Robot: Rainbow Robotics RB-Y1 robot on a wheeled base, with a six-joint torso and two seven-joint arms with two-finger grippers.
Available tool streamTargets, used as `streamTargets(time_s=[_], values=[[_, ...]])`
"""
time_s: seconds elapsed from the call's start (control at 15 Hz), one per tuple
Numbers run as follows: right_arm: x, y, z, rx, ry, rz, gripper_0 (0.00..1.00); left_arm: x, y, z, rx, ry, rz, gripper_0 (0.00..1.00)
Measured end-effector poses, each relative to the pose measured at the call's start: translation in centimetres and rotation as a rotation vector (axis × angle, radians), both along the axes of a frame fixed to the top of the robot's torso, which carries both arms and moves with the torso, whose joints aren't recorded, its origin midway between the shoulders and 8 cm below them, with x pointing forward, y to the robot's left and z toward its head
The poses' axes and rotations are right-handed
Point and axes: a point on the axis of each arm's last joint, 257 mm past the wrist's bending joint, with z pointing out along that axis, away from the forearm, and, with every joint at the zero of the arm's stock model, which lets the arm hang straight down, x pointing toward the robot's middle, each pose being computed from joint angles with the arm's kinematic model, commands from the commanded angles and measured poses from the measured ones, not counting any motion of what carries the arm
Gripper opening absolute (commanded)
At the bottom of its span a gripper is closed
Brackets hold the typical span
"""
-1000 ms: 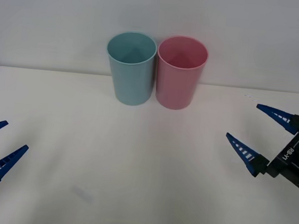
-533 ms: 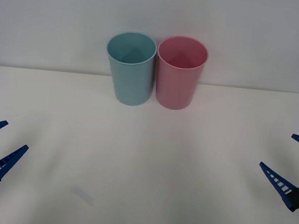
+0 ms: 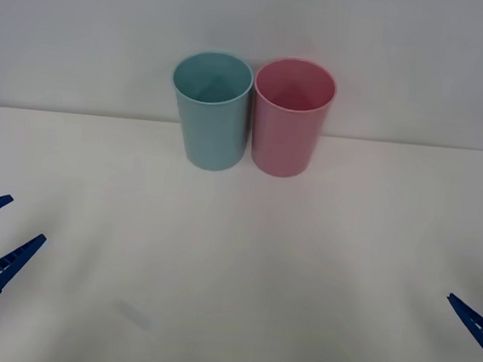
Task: Grasp the object on the table and drop it into the matching bin: aluminum can to the light blue bin, PET bottle to the pink bin.
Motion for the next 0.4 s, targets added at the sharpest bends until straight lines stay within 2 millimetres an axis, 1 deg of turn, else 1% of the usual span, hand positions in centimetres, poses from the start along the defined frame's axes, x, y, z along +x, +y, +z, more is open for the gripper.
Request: streamTargets(time_s=[0.27, 0.4], values=[[-0.58, 0.81, -1.11, 0.016, 0.028, 0.010, 1.00, 0.00, 0.00, 0.00, 0.000, 0.000, 0.000, 1.00], [-0.60, 0.84, -1.17, 0.016, 0.029, 0.010, 1.00, 0.00, 0.00, 0.00, 0.000, 0.000, 0.000, 1.00]])
